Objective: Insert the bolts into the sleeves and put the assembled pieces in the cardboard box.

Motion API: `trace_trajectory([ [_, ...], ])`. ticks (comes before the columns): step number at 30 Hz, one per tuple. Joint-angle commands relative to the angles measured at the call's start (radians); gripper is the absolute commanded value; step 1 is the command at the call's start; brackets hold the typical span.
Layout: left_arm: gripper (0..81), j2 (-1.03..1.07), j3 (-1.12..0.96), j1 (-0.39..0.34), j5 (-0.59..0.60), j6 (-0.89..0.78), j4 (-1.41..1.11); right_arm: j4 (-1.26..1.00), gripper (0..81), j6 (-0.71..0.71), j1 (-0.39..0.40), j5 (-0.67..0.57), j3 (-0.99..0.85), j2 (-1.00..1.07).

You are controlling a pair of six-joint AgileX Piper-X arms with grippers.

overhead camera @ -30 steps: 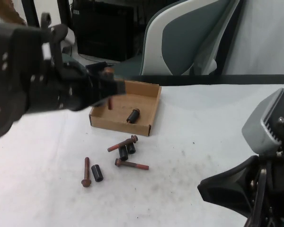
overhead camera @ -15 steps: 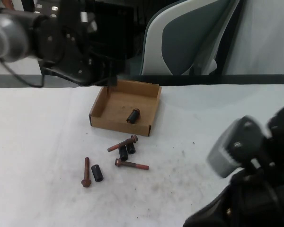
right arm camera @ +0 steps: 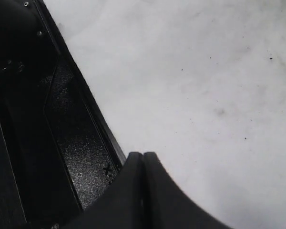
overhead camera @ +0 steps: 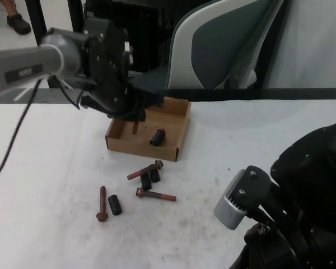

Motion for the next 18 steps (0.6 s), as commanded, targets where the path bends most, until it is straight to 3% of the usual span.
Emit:
trace_trajectory([
  [1, 0.8, 0.016, -0.019, -0.007, -0.013, 0.004, 0.002, -0.009, 0.4, -0.006, -0.013, -0.012, -0.006, 0.002],
  [9, 0.2, 0.031, -0.019, -0.007, 0.038, 0.004, -0.018, -0.009, 0.4, -0.006, -0.099, -0.012, -0.006, 0.002],
  [12, 9.0, 0.031, -0.019, -0.007, 0.074, 0.004, -0.019, -0.009, 0.4, -0.03, -0.132, -0.012, -0.006, 0.002],
  [18, 36.9, 0.029, -0.019, -0.008, 0.085, -0.059, -0.011, -0.009, 0.4, -0.029, -0.186, -0.012, -0.006, 0.002],
])
